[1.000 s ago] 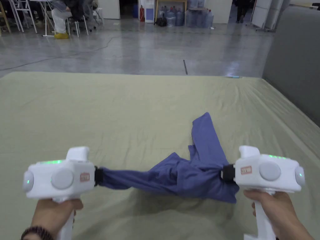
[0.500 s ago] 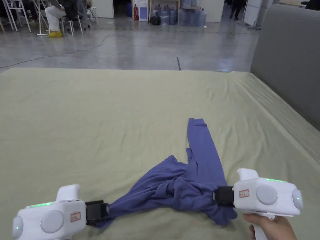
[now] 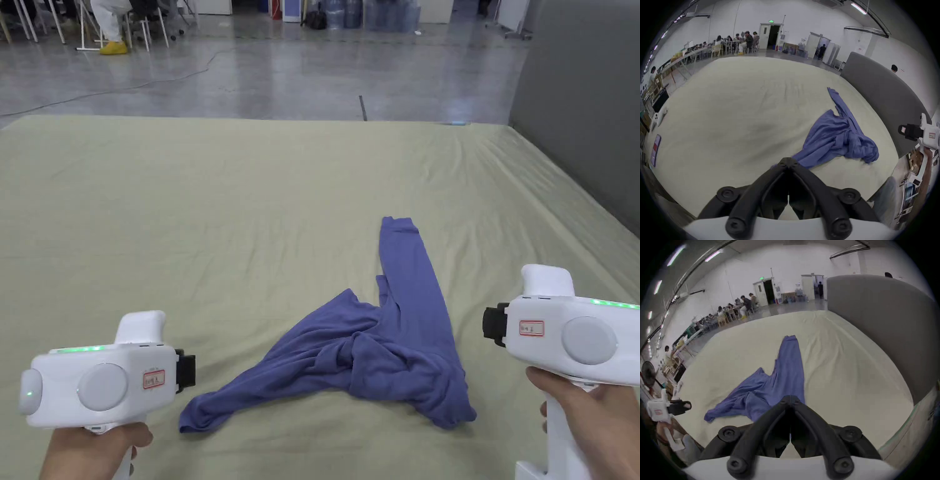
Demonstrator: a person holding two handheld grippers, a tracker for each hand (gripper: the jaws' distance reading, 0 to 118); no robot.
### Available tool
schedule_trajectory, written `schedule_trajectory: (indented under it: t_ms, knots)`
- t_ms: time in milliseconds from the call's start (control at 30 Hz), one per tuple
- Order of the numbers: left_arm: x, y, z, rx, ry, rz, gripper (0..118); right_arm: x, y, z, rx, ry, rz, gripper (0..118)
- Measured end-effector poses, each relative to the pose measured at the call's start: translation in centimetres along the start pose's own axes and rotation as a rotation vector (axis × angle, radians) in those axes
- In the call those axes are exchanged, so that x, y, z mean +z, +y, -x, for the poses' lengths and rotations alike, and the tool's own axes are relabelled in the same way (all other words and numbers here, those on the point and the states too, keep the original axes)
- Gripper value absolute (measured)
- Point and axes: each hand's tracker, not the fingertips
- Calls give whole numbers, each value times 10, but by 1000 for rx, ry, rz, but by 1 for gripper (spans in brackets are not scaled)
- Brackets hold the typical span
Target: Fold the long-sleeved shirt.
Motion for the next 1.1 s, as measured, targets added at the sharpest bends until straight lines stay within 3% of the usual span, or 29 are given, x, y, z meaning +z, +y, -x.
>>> schedule_trajectory:
  t_ms: [67,100,133,200,233,367,467,500,533,567,600,633,700,833,867,900,933,967,1100]
  knots:
    - [-3,-9,-1,-9,11,-2,0,15,-2,-8,-52,63,-3,2]
    - [-9,-10,0,-12,17,35,0,-17,1,1,-29,40,1,2]
    - [-16,-11,2,-10,24,69,16,-22,2,5,3,20,2,2]
    - [-38,-6,15,2,74,158,93,-22,6,7,47,-8,13,2]
    - [-47,-5,18,-1,97,176,109,-29,7,12,39,-8,23,2]
    - [-71,-7,13,6,111,203,106,-33,8,16,40,9,30,2]
    - [-98,-11,10,-13,145,329,105,-39,4,20,48,-1,58,2]
    - [-106,-14,9,-38,167,348,93,-45,3,18,40,5,74,2]
    - [-110,-17,6,-57,171,327,45,-49,3,17,39,5,83,2]
    - [-106,-19,-1,-88,128,273,12,-53,4,17,41,5,96,2]
    - [-102,-17,-6,-84,72,238,5,-57,4,17,43,2,112,2]
    - [-100,-16,-11,-99,167,255,5,-58,4,18,51,-6,117,2]
    - [-91,-10,-8,-96,80,238,5,-65,9,18,66,-10,133,2]
    - [-78,6,-12,-95,79,196,5,-91,41,13,67,-15,150,3]
    - [-74,14,-14,-98,75,193,5,-104,50,12,70,-21,171,16]
    - [-74,19,-15,-97,70,190,5,-119,61,10,82,-31,207,36]
    - [-74,23,-17,-95,64,190,5,-137,70,8,88,-37,243,66]
    - [-69,27,-25,-95,60,186,5,-155,77,4,87,-28,275,79]
    - [-72,38,-35,-84,50,180,5,-235,88,-10,33,-65,430,82]
